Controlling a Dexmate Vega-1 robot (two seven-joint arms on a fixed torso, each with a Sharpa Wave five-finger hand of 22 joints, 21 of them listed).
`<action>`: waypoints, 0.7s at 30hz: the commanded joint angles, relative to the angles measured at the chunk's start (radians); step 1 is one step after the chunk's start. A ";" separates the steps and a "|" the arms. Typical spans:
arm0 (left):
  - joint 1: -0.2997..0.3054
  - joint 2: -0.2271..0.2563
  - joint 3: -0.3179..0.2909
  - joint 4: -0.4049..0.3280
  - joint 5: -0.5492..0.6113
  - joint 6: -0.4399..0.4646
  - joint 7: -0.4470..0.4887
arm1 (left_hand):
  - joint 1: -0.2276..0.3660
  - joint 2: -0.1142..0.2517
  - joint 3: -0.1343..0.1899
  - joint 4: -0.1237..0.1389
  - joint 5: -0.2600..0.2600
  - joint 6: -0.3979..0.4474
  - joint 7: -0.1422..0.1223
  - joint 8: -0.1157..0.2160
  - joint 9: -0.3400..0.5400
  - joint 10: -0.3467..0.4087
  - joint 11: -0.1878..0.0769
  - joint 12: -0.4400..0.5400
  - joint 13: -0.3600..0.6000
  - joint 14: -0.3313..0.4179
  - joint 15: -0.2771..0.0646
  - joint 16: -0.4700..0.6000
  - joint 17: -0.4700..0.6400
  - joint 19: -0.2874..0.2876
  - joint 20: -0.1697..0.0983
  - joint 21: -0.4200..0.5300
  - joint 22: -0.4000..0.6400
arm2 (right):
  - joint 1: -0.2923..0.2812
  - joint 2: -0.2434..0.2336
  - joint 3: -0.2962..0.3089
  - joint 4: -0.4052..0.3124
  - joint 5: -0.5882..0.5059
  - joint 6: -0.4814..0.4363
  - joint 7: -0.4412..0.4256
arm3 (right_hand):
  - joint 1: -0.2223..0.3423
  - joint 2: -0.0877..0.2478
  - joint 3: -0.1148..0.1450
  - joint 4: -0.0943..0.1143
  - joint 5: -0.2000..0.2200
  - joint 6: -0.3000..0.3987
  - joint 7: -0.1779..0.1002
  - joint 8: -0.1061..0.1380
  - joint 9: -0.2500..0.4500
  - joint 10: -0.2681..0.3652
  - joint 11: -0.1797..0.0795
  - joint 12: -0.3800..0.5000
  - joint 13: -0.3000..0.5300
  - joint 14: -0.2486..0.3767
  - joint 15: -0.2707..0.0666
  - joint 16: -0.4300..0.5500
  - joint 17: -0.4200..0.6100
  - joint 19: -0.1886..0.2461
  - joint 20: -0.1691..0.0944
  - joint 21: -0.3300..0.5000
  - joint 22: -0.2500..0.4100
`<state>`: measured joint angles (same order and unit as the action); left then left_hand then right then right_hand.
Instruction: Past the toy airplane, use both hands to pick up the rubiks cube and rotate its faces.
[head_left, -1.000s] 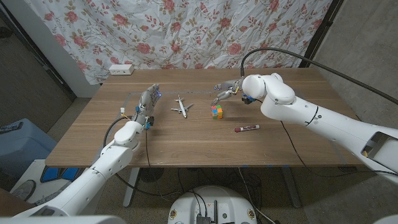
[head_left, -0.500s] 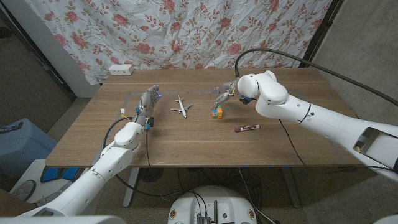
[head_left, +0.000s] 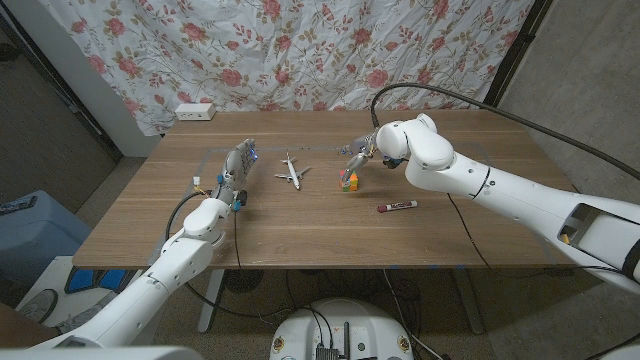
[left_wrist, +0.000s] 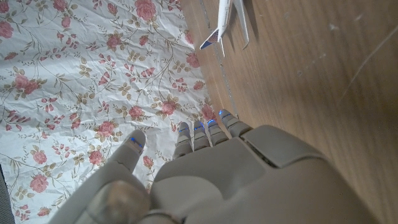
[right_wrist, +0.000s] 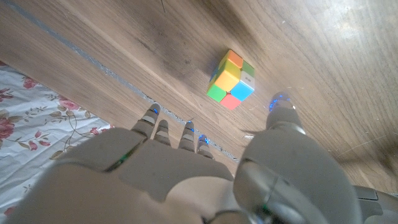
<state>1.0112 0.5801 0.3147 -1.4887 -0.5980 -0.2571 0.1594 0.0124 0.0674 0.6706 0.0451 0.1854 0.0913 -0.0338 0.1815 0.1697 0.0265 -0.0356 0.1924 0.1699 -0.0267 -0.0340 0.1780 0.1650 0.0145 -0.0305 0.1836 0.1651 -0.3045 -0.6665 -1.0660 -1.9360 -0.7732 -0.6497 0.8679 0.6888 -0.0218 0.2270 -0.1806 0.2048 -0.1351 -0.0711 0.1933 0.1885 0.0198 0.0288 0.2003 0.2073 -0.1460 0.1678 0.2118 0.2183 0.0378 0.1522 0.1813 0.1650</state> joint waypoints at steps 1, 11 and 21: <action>-0.011 -0.009 0.004 0.029 -0.002 -0.004 -0.007 | 0.005 0.053 0.001 -0.008 0.002 0.003 -0.007 -0.002 0.002 0.004 0.000 -0.001 0.005 0.009 -0.026 -0.001 0.004 0.006 -0.032 0.006 0.005 | -0.005 0.025 -0.001 0.051 -0.087 0.114 0.059 | 0.011 0.010 0.008 0.001 0.003 0.003 -0.001 0.010 0.004 0.008 -0.003 0.009 0.002 0.016 0.001 0.010 0.002 0.009 0.003 0.007 0.002; -0.020 -0.014 0.006 0.039 0.000 -0.006 -0.008 | 0.004 0.053 0.000 -0.009 0.001 0.004 -0.006 -0.002 0.002 0.005 0.000 -0.001 0.005 0.010 -0.026 -0.001 0.004 0.007 -0.032 0.006 0.005 | -0.024 0.046 0.010 0.089 -0.112 0.140 0.053 | 0.027 0.004 0.016 0.004 0.001 0.019 -0.004 0.016 0.004 0.033 -0.020 0.017 0.003 0.033 -0.011 0.016 0.001 0.022 -0.005 0.010 0.003; -0.030 -0.020 0.013 0.048 -0.003 -0.003 -0.016 | 0.003 0.052 0.000 -0.009 0.001 0.006 -0.006 -0.001 0.002 0.006 -0.001 -0.001 0.005 0.010 -0.026 -0.001 0.004 0.007 -0.032 0.006 0.005 | -0.036 0.060 0.018 0.110 -0.138 0.160 0.041 | 0.054 -0.003 0.030 0.005 -0.002 0.057 -0.015 0.029 0.005 0.079 -0.044 0.030 0.004 0.067 -0.036 0.026 -0.002 0.045 -0.014 0.015 0.003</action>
<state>0.9910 0.5663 0.3210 -1.4510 -0.5993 -0.2613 0.1501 0.0124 0.0674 0.6664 0.0409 0.1854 0.0913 -0.0338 0.1814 0.1697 0.0265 -0.0356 0.1925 0.1698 -0.0267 -0.0340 0.1780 0.1650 0.0182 -0.0341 0.1836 0.1652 -0.3274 -0.6233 -1.0570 -1.8524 -0.8800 -0.5188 0.9197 0.7280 -0.0247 0.2491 -0.1752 0.2048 -0.0892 -0.0841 0.2148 0.1884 0.0829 -0.0126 0.2235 0.2071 -0.0895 0.1330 0.2306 0.2136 0.0733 0.1374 0.1891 0.1650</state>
